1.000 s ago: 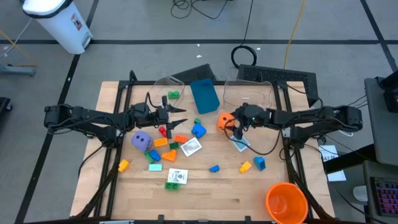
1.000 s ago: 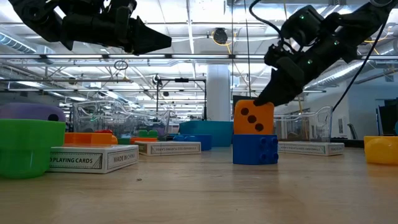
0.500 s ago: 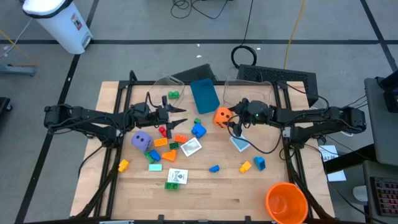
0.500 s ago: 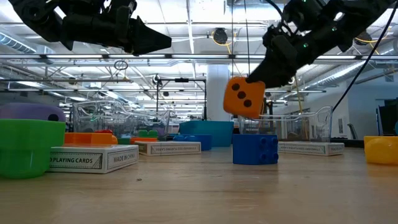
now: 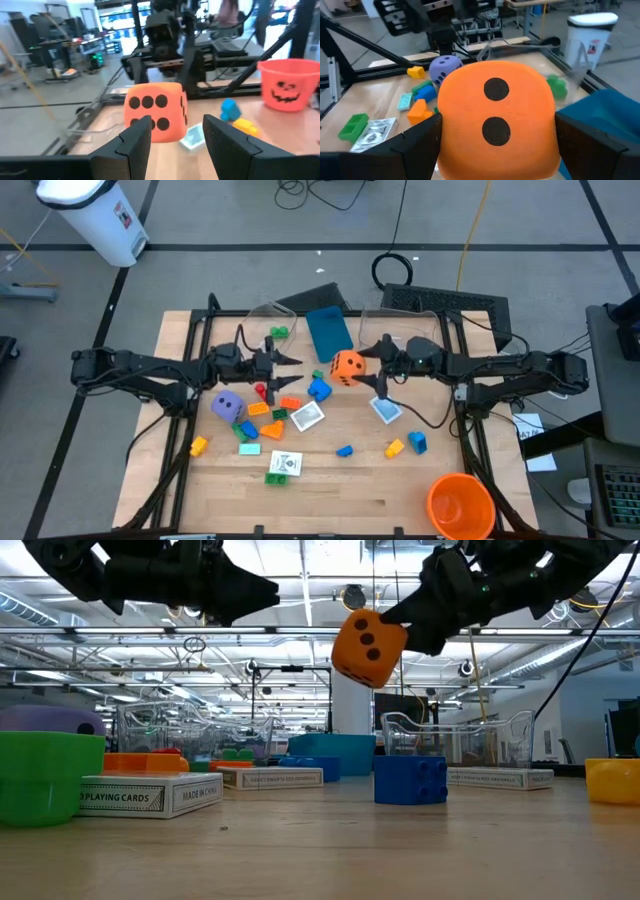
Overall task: Pick & Place Toys
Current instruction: Put the orange dice into the blue bin
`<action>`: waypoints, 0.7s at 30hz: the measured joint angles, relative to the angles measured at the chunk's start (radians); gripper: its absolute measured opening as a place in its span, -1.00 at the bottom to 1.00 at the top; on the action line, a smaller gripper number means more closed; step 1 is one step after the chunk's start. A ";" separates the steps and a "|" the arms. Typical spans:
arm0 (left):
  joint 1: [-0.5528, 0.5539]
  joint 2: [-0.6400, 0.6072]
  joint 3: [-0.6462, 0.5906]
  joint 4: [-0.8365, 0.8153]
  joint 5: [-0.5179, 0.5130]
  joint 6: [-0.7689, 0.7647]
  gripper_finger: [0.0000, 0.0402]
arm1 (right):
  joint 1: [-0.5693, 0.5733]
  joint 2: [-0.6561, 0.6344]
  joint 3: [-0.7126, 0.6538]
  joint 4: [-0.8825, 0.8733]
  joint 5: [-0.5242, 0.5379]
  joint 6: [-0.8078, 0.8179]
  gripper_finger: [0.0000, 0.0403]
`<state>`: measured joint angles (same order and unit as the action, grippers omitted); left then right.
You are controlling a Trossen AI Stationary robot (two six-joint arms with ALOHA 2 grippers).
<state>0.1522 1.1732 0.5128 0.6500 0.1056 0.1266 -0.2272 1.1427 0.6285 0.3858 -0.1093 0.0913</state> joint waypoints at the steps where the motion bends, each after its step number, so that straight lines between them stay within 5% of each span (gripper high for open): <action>1: 0.000 0.000 0.006 -0.001 0.000 -0.001 -0.08 | 0.001 0.000 0.000 0.003 -0.001 -0.004 0.66; 11: 0.000 0.034 0.062 -0.003 0.002 -0.055 0.16 | 0.037 0.000 0.000 0.007 -0.001 -0.055 0.66; 21: 0.000 0.263 0.228 -0.091 0.087 -0.084 0.64 | 0.083 0.000 0.000 0.017 0.001 -0.077 0.66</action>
<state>0.1520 1.4365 0.7412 0.5586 0.1930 0.0427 -0.1438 1.1431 0.6285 0.4024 -0.1081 0.0139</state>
